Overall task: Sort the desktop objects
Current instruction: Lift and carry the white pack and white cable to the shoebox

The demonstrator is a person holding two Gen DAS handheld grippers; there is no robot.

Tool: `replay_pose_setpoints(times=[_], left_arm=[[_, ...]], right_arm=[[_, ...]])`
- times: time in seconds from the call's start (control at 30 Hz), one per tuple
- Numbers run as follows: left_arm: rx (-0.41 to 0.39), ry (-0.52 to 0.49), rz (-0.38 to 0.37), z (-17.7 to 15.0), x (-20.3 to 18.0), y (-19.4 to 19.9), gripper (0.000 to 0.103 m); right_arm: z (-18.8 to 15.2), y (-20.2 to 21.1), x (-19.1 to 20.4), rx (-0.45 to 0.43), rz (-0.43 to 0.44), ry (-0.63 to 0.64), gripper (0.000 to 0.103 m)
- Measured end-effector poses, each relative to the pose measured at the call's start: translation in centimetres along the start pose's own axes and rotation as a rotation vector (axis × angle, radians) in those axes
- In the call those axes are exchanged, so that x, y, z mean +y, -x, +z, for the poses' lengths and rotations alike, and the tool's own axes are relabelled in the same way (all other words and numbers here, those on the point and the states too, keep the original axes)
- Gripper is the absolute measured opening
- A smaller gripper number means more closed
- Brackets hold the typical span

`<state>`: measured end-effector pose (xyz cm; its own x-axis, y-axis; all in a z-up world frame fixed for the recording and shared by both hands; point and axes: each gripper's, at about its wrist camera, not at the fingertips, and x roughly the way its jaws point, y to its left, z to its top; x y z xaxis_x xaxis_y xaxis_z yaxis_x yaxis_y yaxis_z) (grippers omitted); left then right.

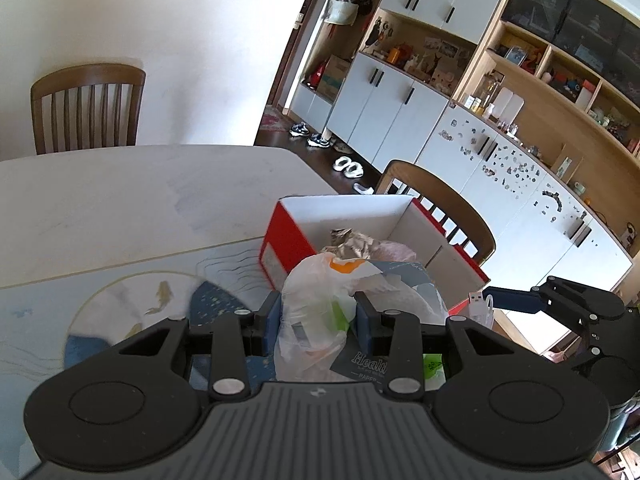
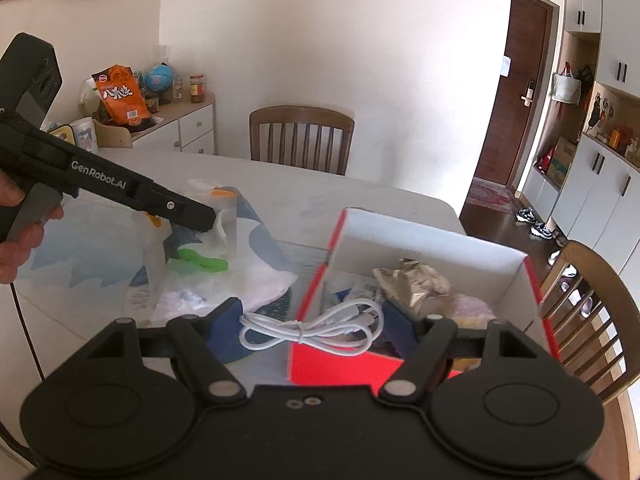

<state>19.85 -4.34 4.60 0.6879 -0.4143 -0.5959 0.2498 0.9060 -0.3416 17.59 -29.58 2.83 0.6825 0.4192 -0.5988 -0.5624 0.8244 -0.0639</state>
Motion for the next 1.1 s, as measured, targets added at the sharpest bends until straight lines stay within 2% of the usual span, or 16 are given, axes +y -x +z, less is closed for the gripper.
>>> replay_pose_setpoints(times=[0.6,1.1], left_arm=[[0.011,-0.044,0.023,2.1,-6.1,-6.8,0.036],[0.052,-0.116,0.083,4.1,-8.5,-13.4,0.036]], right_arm=[[-0.3,-0.7,-9.2,-0.003,-0.022,0.003,0.076],[-0.3,-3.1,-15.2,0.013,-0.038,-0.04,0.076]])
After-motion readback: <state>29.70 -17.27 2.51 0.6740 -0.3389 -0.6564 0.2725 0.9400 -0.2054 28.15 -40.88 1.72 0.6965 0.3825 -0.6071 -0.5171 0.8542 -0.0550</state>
